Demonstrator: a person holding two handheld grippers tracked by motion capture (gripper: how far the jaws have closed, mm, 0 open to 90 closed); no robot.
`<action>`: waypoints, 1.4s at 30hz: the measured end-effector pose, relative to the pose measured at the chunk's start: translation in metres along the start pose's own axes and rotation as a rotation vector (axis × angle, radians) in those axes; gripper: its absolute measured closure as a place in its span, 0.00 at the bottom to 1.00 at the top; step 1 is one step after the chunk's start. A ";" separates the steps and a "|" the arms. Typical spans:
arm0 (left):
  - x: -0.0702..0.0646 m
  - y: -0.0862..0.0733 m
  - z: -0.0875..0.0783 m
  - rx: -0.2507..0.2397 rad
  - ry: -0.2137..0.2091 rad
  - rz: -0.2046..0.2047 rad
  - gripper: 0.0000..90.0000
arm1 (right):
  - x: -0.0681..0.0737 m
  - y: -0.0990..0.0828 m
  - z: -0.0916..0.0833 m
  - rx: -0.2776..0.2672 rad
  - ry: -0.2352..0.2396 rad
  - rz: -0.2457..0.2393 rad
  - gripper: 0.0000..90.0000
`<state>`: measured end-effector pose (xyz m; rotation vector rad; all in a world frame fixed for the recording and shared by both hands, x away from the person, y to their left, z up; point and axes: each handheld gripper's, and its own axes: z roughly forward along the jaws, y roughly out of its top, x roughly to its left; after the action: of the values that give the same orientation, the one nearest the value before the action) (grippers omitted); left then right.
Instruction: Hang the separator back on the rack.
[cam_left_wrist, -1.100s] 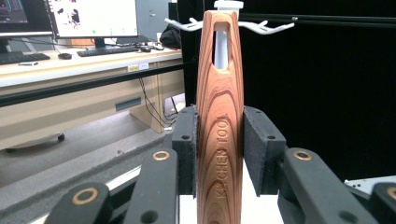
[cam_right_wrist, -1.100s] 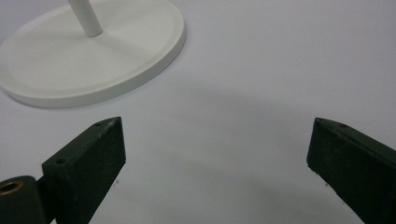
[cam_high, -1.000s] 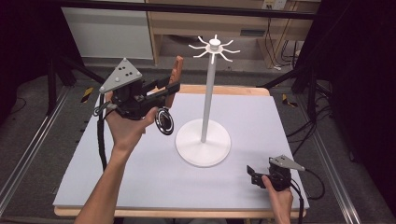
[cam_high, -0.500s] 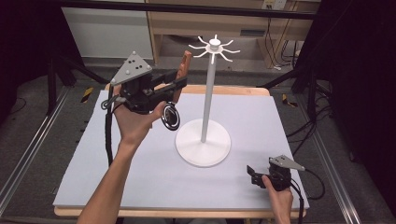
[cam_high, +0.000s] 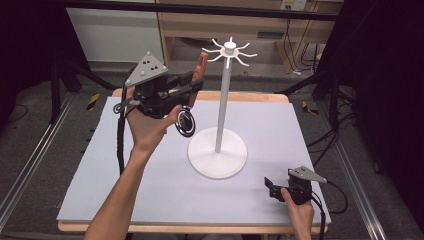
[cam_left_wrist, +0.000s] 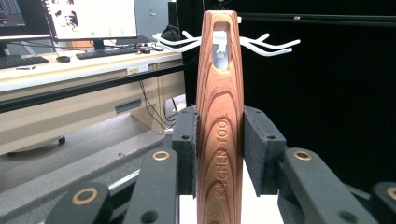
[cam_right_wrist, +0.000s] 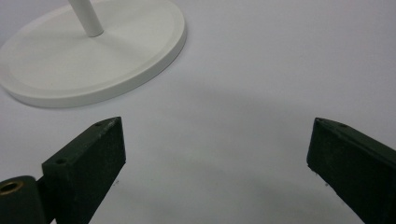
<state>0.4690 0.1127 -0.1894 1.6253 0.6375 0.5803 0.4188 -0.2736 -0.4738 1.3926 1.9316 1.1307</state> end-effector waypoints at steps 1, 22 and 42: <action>0.000 0.000 0.000 0.000 0.000 0.000 0.75 | 0.000 0.000 0.000 0.000 0.000 0.000 0.06; -0.002 0.001 0.016 0.018 0.004 0.000 0.75 | 0.000 0.000 0.000 0.000 0.005 0.004 0.06; -0.003 -0.005 0.027 0.035 -0.005 -0.004 0.75 | -0.001 0.000 0.000 0.001 0.006 0.003 0.06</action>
<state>0.4854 0.0916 -0.1979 1.6574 0.6501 0.5650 0.4188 -0.2747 -0.4739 1.3949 1.9344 1.1367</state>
